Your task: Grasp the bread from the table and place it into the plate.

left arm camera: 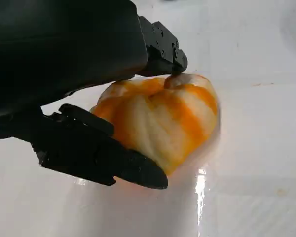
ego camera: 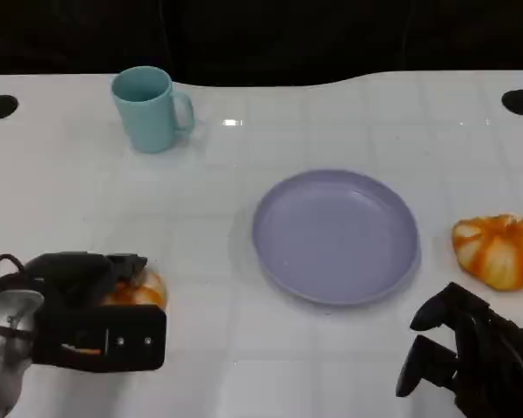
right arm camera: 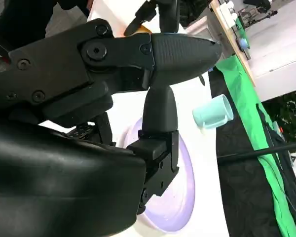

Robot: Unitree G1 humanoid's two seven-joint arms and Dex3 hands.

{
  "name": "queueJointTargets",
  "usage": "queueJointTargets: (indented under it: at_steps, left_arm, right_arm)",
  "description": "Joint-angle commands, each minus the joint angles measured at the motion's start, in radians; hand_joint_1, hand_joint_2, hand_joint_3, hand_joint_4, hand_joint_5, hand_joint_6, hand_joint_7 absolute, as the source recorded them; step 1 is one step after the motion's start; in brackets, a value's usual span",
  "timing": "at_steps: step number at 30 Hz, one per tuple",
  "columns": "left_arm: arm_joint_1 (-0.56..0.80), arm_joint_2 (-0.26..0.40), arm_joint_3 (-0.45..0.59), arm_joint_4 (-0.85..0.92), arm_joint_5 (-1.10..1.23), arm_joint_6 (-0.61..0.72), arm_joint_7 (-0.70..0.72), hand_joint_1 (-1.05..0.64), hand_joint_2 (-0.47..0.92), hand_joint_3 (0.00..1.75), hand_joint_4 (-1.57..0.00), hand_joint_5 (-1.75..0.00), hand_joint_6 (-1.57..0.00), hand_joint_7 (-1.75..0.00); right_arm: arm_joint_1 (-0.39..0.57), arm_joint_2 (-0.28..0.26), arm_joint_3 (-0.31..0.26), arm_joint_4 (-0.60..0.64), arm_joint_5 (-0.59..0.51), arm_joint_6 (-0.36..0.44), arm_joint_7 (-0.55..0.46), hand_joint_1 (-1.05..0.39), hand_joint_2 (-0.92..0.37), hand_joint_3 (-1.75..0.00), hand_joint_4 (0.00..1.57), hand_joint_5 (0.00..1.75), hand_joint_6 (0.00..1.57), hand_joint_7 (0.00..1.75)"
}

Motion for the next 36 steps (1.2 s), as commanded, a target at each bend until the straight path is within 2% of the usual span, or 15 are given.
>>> queueJointTargets:
  at_steps: [1, 3, 5, 8, 9, 11, 12, 14, 15, 16, 18, 21, 23, 29, 36]
  left_arm:
    - [-0.016, -0.012, 0.01, 0.081, -0.04, -0.021, 0.083, -0.3, 0.92, 0.09, -0.51, -0.37, -0.56, -0.06]
    - [-0.027, -0.013, 0.005, 0.118, -0.048, -0.052, 0.131, -0.26, 0.92, 0.18, -0.56, -0.79, -0.79, -0.06]
    - [-0.034, -0.013, 0.001, 0.139, -0.053, -0.07, 0.153, -0.24, 0.92, 0.22, -0.58, -0.91, -0.87, -0.07]
    - [-0.042, -0.019, 0.007, 0.176, -0.068, -0.105, 0.212, -0.24, 0.92, 0.23, -0.59, -0.93, -0.89, -0.07]
    - [-0.046, -0.023, 0.014, 0.197, -0.077, -0.127, 0.252, -0.23, 0.92, 0.3, -0.72, -1.27, -1.0, -0.48]
    - [-0.057, -0.035, 0.015, 0.24, -0.069, -0.161, 0.364, -0.24, 0.91, 0.3, -0.78, -1.59, -0.84, -1.06]
    - [-0.062, -0.037, 0.012, 0.255, -0.064, -0.169, 0.393, -0.24, 0.92, 0.24, -0.81, -1.68, -0.76, -1.25]
    - [-0.071, -0.044, 0.011, 0.282, -0.069, -0.196, 0.441, -0.24, 0.92, 0.21, -0.83, -1.73, -0.72, -1.36]
    - [-0.075, -0.048, 0.013, 0.294, -0.074, -0.211, 0.461, -0.24, 0.92, 0.23, -0.81, -1.74, -0.62, -1.58]
    - [-0.077, -0.054, 0.018, 0.299, -0.082, -0.222, 0.481, -0.24, 0.92, 0.23, -0.8, -1.74, -0.58, -1.66]
    - [-0.076, -0.071, 0.04, 0.31, -0.116, -0.258, 0.519, -0.23, 0.92, 0.31, -0.78, -1.75, -0.59, -1.72]
    - [-0.072, -0.087, 0.059, 0.314, -0.147, -0.29, 0.552, -0.17, 0.69, 0.84, -0.81, -1.75, -0.66, -1.74]
    - [-0.067, -0.093, 0.065, 0.296, -0.162, -0.287, 0.55, -0.17, 0.63, 1.0, -0.82, -1.75, -0.67, -1.75]
    - [-0.066, -0.115, 0.086, 0.235, -0.206, -0.276, 0.514, -0.17, 0.54, 1.21, -0.82, -1.75, -0.7, -1.75]
    - [-0.086, -0.126, 0.09, 0.166, -0.234, -0.274, 0.471, -0.18, 0.51, 1.24, -0.83, -1.75, -0.69, -1.75]
  right_arm:
    - [0.006, -0.007, -0.004, -0.016, 0.008, -0.001, -0.003, -0.53, -0.92, -0.47, 0.62, 1.75, 0.38, 1.68]
    - [0.006, -0.006, -0.006, -0.017, 0.015, 0.004, -0.002, -0.53, -0.92, -0.47, 0.62, 1.75, 0.38, 1.68]
    - [0.006, -0.006, -0.006, -0.018, 0.018, 0.006, -0.002, -0.53, -0.92, -0.47, 0.62, 1.75, 0.37, 1.69]
    - [0.005, -0.007, -0.006, -0.019, 0.018, 0.008, -0.004, -0.53, -0.92, -0.47, 0.62, 1.75, 0.37, 1.69]
    - [0.005, -0.008, -0.005, -0.019, 0.017, 0.009, -0.005, -0.53, -0.92, -0.47, 0.62, 1.75, 0.37, 1.69]
    - [0.004, -0.008, -0.004, -0.018, 0.012, 0.008, -0.006, -0.53, -0.92, -0.47, 0.61, 1.75, 0.37, 1.69]
    - [0.004, -0.008, -0.003, -0.017, 0.011, 0.007, -0.007, -0.54, -0.92, -0.47, 0.61, 1.75, 0.37, 1.69]
    - [0.004, -0.007, -0.004, -0.017, 0.015, 0.01, -0.007, -0.54, -0.92, -0.47, 0.61, 1.75, 0.37, 1.69]
    - [0.004, -0.006, -0.006, -0.017, 0.018, 0.012, -0.007, -0.54, -0.92, -0.46, 0.61, 1.75, 0.37, 1.68]
    - [0.004, -0.007, -0.007, -0.015, 0.019, 0.009, -0.004, -0.54, -0.92, -0.46, 0.61, 1.75, 0.37, 1.68]
    - [0.005, -0.008, -0.008, -0.014, 0.016, 0.004, -0.003, -0.54, -0.92, -0.46, 0.61, 1.75, 0.37, 1.68]
    - [0.006, -0.009, -0.009, -0.013, 0.011, -0.001, -0.005, -0.54, -0.92, -0.45, 0.61, 1.75, 0.37, 1.67]
    - [0.006, -0.007, -0.012, -0.012, 0.018, 0.004, -0.004, -0.53, -0.92, -0.44, 0.61, 1.75, 0.37, 1.67]
    - [0.004, -0.012, -0.01, -0.006, 0.007, -0.006, 0.0, -0.53, -0.92, -0.45, 0.61, 1.75, 0.38, 1.67]
    - [-0.001, -0.01, -0.017, 0.002, 0.021, 0.003, 0.004, -0.53, -0.92, -0.45, 0.61, 1.75, 0.38, 1.67]
